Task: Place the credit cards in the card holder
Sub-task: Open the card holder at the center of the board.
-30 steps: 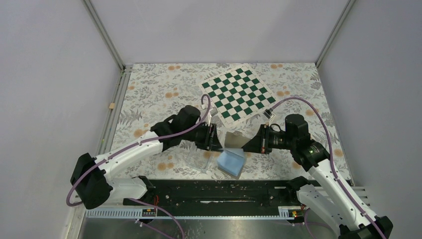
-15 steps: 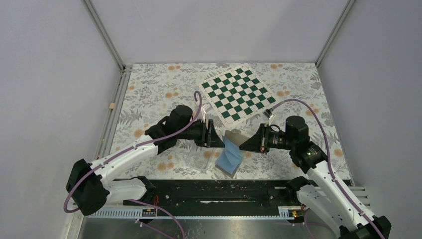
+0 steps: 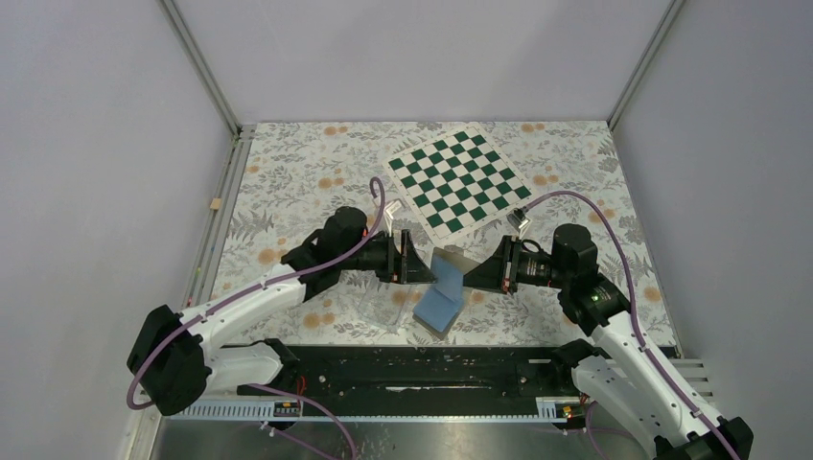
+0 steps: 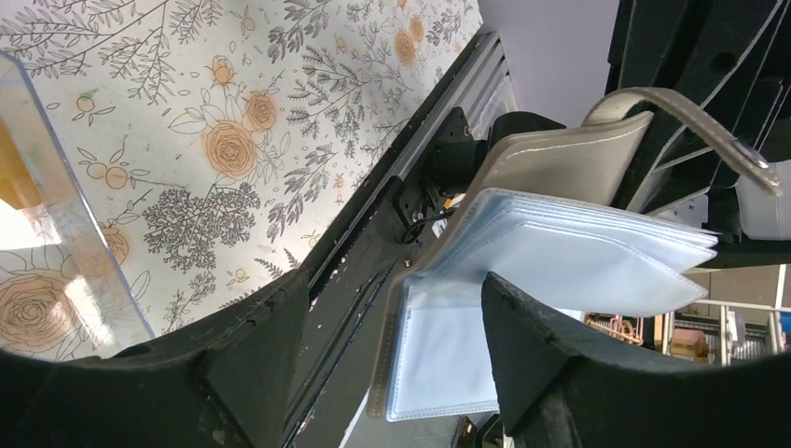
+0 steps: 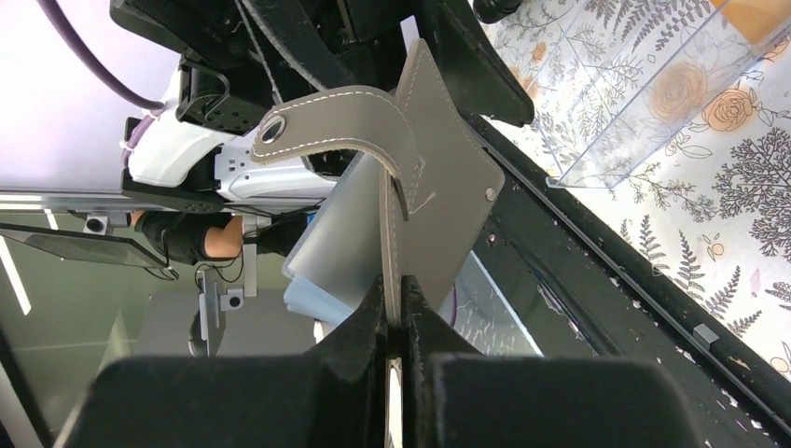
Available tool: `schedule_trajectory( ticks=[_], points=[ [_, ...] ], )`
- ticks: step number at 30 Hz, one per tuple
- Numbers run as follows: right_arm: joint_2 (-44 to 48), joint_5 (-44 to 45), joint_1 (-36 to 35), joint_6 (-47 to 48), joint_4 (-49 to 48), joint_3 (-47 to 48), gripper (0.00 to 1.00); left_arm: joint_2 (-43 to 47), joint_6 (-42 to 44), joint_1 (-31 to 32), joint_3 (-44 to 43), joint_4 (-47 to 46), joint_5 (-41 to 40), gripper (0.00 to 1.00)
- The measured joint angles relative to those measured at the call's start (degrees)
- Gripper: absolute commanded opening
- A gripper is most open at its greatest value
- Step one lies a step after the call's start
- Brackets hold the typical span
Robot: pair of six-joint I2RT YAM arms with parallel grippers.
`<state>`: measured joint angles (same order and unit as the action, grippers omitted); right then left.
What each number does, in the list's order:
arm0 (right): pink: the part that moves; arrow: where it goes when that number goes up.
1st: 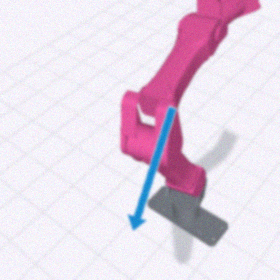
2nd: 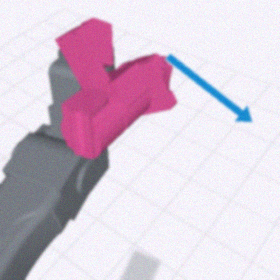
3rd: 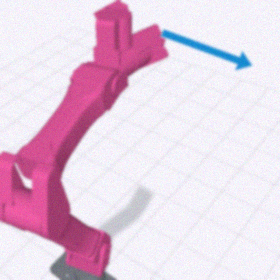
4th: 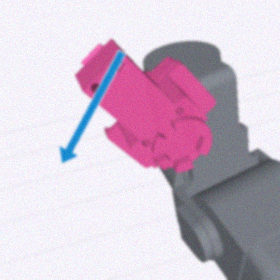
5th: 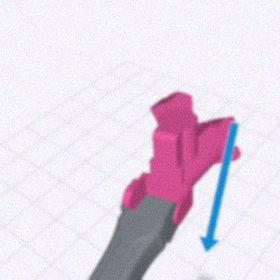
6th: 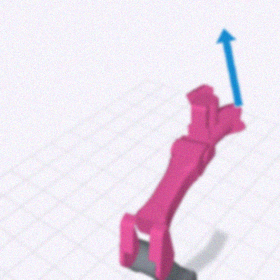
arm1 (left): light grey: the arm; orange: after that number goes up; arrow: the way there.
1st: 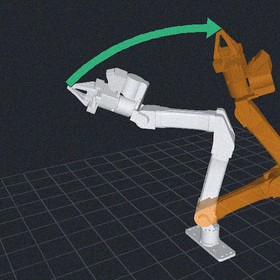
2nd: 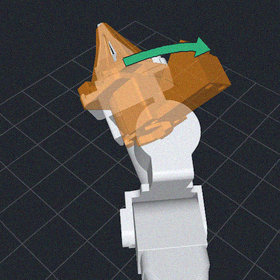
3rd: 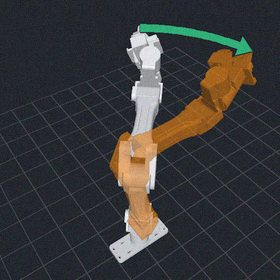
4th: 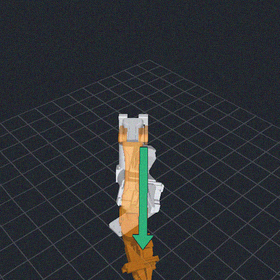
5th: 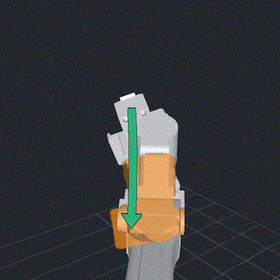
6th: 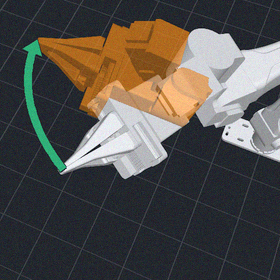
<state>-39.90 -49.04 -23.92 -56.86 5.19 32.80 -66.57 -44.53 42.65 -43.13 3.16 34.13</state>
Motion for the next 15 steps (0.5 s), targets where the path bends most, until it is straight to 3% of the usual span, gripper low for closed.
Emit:
schedule_trajectory(
  ticks=[9,15],
  points=[
    [0.0,0.0,0.0,-0.5,0.0,0.0,0.00,2.6,-0.3,-2.2,1.7,-0.3,0.7,0.67],
    [-0.4,0.0,0.0,0.8,1.3,0.5,0.00,3.0,2.9,-2.6,0.8,5.6,-0.5,0.64]
  ],
)
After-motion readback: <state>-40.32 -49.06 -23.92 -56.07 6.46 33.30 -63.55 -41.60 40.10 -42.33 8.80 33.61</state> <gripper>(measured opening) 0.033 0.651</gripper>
